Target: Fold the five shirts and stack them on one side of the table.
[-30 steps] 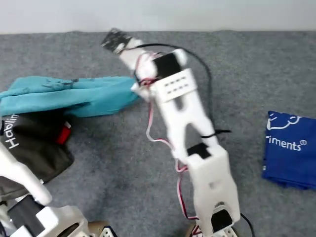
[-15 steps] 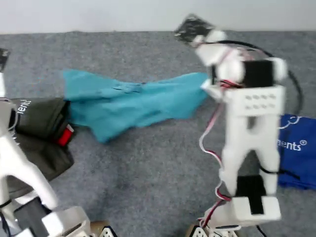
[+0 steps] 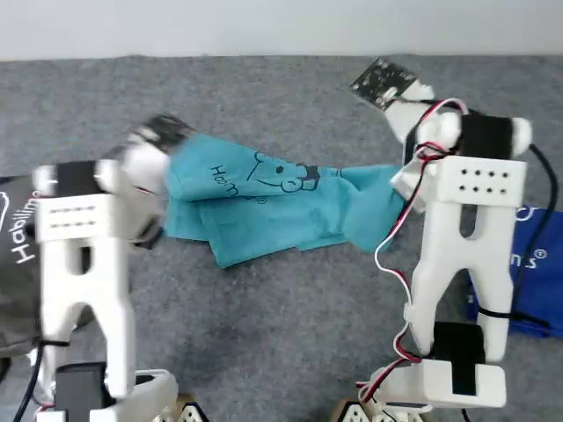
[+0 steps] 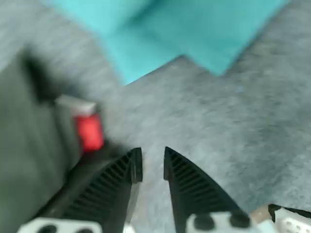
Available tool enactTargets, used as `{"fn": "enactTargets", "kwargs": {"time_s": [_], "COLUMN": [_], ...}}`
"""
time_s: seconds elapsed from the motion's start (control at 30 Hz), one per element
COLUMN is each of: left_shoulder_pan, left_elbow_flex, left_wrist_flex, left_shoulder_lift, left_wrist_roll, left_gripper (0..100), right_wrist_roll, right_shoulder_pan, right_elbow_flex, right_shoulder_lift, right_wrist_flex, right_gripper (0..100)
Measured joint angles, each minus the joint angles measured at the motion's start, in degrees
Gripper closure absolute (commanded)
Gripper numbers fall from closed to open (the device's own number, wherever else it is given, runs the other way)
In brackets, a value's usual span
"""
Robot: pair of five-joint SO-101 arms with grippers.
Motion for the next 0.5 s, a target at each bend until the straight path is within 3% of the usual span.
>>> {"fn": "enactTargets", "kwargs": {"time_s": [0.17, 0.5], "left_shoulder_pan": [6.8, 14.2], "left_elbow_flex": [6.3, 0.3], "left_wrist_flex": [-8.1, -12.0], "left_shoulder_lift": [4.4, 24.5], "left_wrist_roll": [0.3, 0.4], "left_gripper": [84, 84], "right_wrist_roll": [-2.4, -5.3], "right_shoulder_pan": [-0.1, -0.1], "right_elbow_flex": [2.6, 5.6], "right_shoulder_lift": [0.0, 0.0], "right_wrist_flex": [0.0, 0.0], "right_gripper": [98.8, 98.8]}}
